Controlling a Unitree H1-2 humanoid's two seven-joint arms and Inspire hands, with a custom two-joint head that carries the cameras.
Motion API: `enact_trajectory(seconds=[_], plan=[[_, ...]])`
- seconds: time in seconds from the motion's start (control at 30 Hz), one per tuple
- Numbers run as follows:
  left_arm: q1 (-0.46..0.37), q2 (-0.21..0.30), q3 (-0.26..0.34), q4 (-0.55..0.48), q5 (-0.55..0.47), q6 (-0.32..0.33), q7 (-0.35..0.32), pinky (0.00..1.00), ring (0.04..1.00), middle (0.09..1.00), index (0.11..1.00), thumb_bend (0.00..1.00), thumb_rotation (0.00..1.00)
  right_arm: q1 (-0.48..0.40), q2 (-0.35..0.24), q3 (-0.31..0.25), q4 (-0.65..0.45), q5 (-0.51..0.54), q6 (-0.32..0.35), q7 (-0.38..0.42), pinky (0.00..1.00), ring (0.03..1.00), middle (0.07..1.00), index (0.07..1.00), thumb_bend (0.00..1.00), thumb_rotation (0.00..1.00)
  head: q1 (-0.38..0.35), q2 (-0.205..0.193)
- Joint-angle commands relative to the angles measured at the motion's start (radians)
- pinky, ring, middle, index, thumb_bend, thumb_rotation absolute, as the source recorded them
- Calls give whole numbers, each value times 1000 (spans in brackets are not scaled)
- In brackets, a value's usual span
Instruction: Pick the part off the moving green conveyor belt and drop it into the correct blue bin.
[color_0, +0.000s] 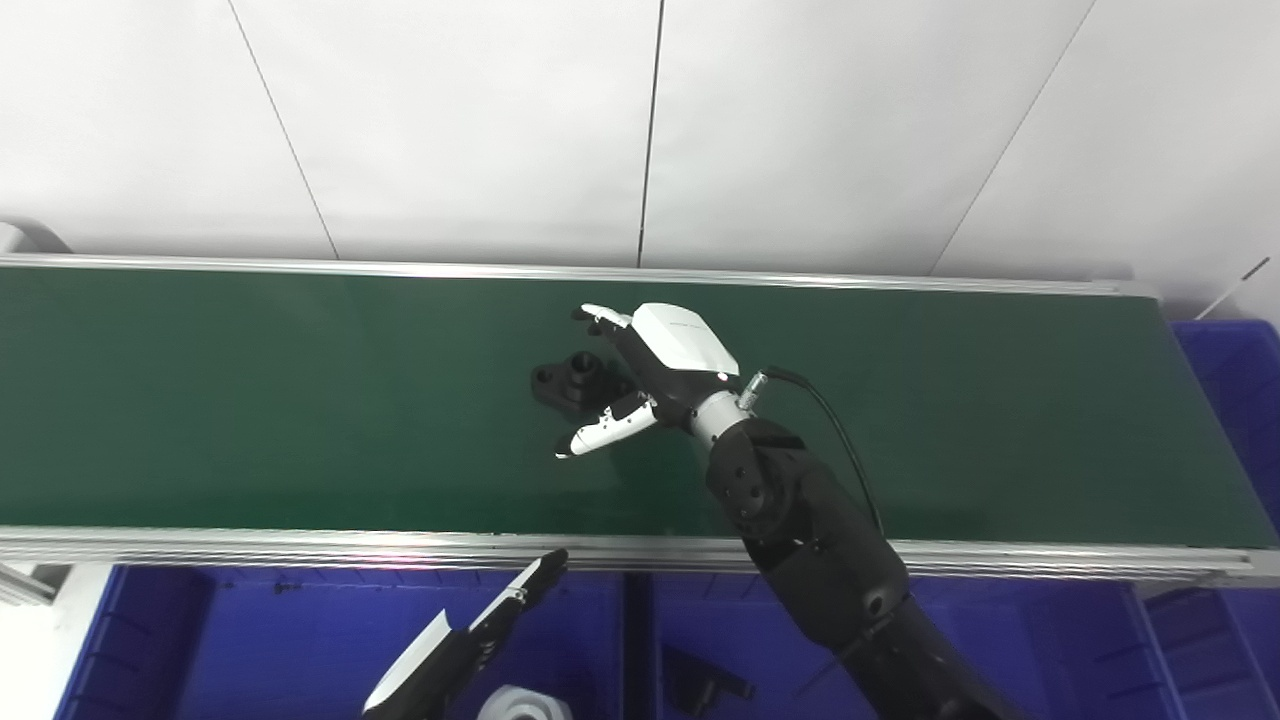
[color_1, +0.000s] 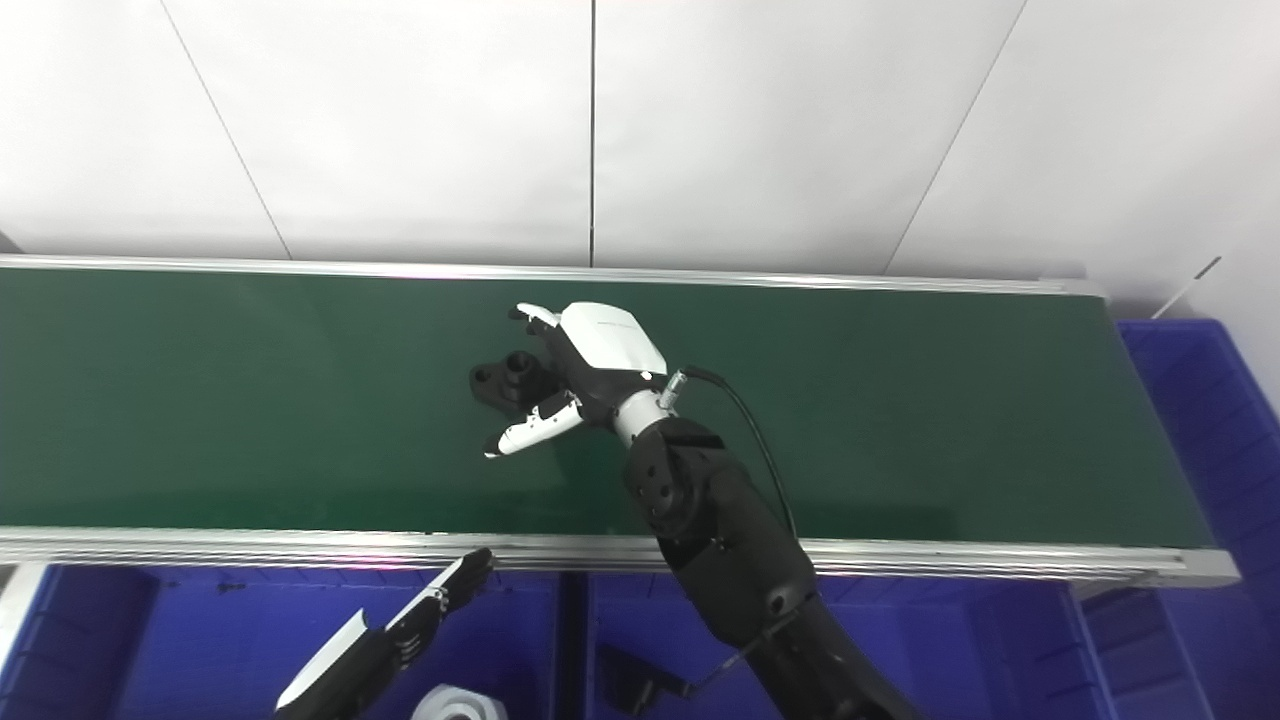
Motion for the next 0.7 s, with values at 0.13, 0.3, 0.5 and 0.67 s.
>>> enact_trajectory(seconds=[0.13, 0.3, 0.5, 0.67], plan=[[7, -3, -1, -35, 7, -17, 16, 1000, 1000, 1000, 1000, 999, 405, -64, -2, 13, 42, 3, -18, -12, 829, 861, 874, 914, 873, 408, 12, 4], [8, -4, -5, -38, 22, -17, 27, 1000, 1000, 1000, 1000, 988, 409, -80, -11, 20, 87, 10, -13, -10, 836, 867, 877, 917, 868, 427, 17, 9], [9, -3, -17, -45, 27, -17, 38, 1000, 1000, 1000, 1000, 979, 405, -62, -36, 35, 107, 14, -31, -15, 806, 847, 861, 905, 872, 420, 19, 17], [9, -2, -26, -50, 26, -17, 47, 1000, 1000, 1000, 1000, 971, 408, -32, -68, 64, 77, 5, -19, -2, 676, 784, 824, 895, 878, 432, 18, 25]])
